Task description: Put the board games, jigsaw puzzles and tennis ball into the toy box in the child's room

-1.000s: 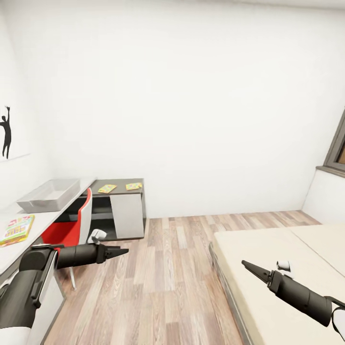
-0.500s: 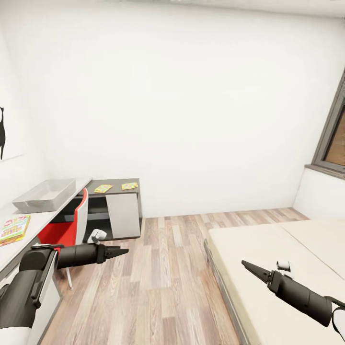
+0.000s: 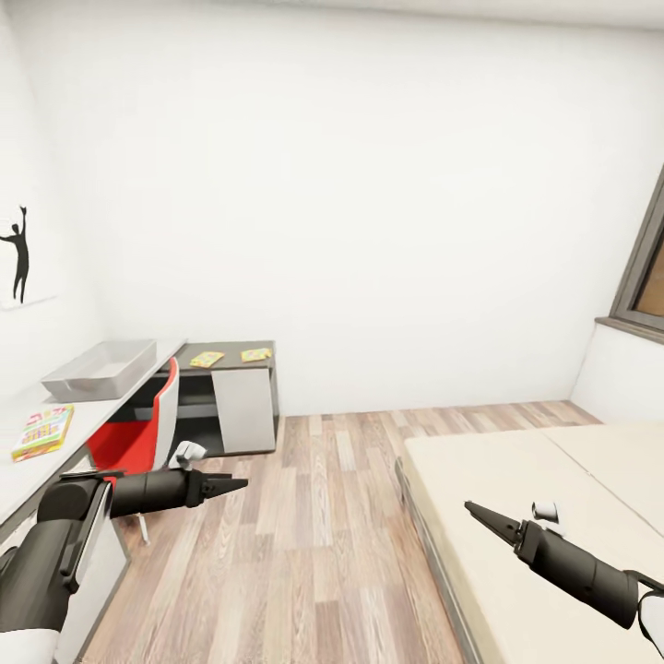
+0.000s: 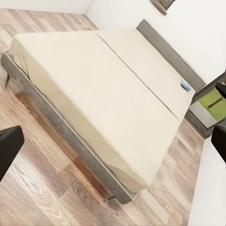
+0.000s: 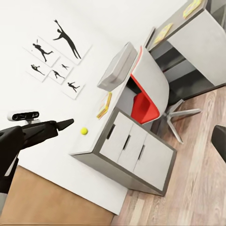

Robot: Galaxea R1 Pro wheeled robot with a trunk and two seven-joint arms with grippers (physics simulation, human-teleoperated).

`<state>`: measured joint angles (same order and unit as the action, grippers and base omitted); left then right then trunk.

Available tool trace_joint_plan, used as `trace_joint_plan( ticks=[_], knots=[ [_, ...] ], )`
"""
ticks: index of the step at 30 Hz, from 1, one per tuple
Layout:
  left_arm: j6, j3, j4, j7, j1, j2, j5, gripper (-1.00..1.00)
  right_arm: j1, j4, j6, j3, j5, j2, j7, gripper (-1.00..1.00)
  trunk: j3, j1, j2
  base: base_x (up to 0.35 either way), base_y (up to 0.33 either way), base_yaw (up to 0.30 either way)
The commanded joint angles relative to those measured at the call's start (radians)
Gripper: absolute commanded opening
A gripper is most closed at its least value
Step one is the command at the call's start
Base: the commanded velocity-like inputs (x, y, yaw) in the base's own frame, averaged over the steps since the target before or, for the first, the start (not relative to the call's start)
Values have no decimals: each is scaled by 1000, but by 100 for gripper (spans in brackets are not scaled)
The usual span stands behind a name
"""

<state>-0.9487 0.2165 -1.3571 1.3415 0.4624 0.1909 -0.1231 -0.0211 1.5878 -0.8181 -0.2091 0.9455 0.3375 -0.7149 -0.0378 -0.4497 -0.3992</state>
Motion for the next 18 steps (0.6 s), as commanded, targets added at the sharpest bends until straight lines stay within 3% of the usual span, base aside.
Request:
trace_joint_plan(
  ticks=[1, 7, 12, 18],
  knots=[
    [-10, 1, 0, 10, 1, -1, -11, 100, 0, 0, -6, -1, 2, 0, -1, 100, 1, 0, -1, -21, -77, 225],
    [-10, 1, 0, 10, 1, -1, -11, 100, 0, 0, -6, -1, 2, 0, -1, 100, 4, 0, -1, -10, -130, 168],
    [-10, 1, 0, 10, 1, -1, -11, 100, 0, 0, -6, -1, 2, 0, -1, 100, 4, 0, -1, -2, -211, 42],
    [-10, 1, 0, 10, 1, -1, -11, 100, 0, 0, -6, -1, 2, 0, -1, 100, 4, 0, -1, 0, -62, 10]
  ],
)
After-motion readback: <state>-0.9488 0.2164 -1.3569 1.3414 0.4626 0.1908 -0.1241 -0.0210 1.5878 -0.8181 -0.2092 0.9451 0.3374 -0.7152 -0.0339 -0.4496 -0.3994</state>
